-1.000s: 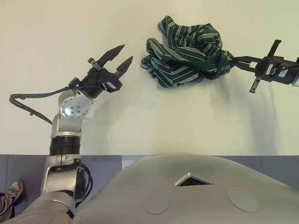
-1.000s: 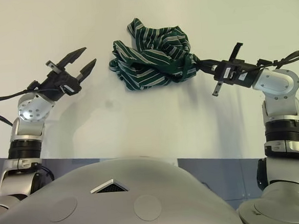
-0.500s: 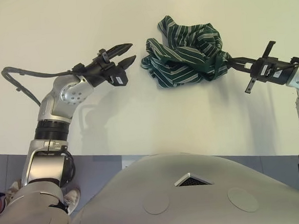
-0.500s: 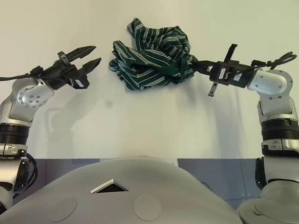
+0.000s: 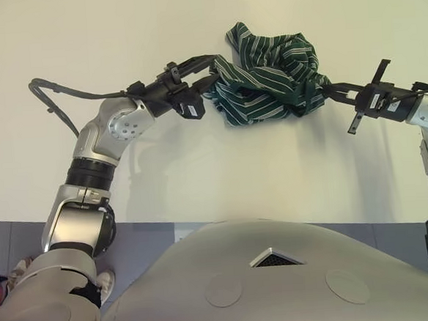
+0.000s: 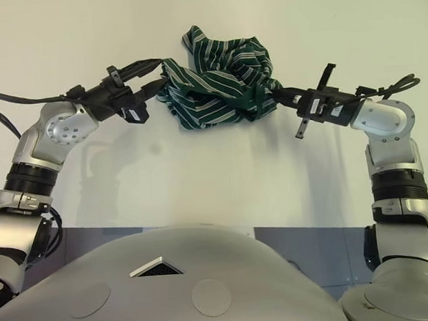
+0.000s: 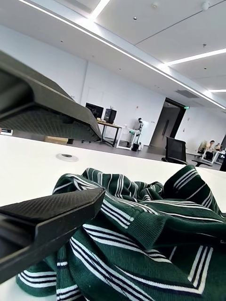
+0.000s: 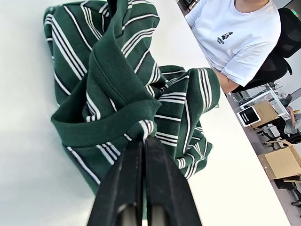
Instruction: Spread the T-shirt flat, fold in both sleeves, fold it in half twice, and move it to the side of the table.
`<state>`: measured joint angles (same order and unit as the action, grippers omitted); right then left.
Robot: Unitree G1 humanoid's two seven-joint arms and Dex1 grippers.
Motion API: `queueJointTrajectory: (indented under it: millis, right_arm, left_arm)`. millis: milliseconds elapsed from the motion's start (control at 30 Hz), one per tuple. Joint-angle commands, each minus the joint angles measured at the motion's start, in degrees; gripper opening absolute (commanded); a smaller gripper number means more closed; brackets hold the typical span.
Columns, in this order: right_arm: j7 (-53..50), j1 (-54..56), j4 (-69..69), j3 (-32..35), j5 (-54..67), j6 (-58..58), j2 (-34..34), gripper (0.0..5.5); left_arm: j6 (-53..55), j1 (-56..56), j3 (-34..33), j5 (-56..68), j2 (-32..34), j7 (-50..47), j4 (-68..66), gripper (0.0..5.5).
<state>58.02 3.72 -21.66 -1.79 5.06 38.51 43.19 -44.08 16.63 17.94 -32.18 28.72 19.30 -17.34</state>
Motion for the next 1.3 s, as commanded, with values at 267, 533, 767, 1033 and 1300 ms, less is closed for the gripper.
queueJointTrajectory:
  millis: [267,533,767,1033,1300]
  right_arm:
    - [-0.57,-0.34,1.49,-0.21,1.15,0.10,0.10,0.03]
    - [-0.77,-0.37,1.24,-0.89,1.22,0.08,-0.24,0.03]
    - [-1.13,-0.50,1.10,-1.28,1.20,0.17,-0.33,0.03]
    - [-1.32,-0.61,1.32,-1.68,1.23,0.21,-0.52,0.03]
    - [-1.36,-0.42,1.31,-1.91,1.09,0.24,-0.81,0.03]
  left_arm:
    - [0.72,4.66,3.48,-4.28,0.08,-2.63,-5.17,1.81]
    - [-0.01,5.37,4.29,-3.88,-0.21,-3.66,-7.79,1.81]
    - [0.40,7.55,5.04,-5.94,0.41,-5.70,-10.80,1.81]
    - [0.46,9.73,5.46,-6.65,0.40,-8.19,-13.17,1.81]
    - [-0.06,11.33,6.59,-6.74,-0.36,-9.24,-15.52,1.81]
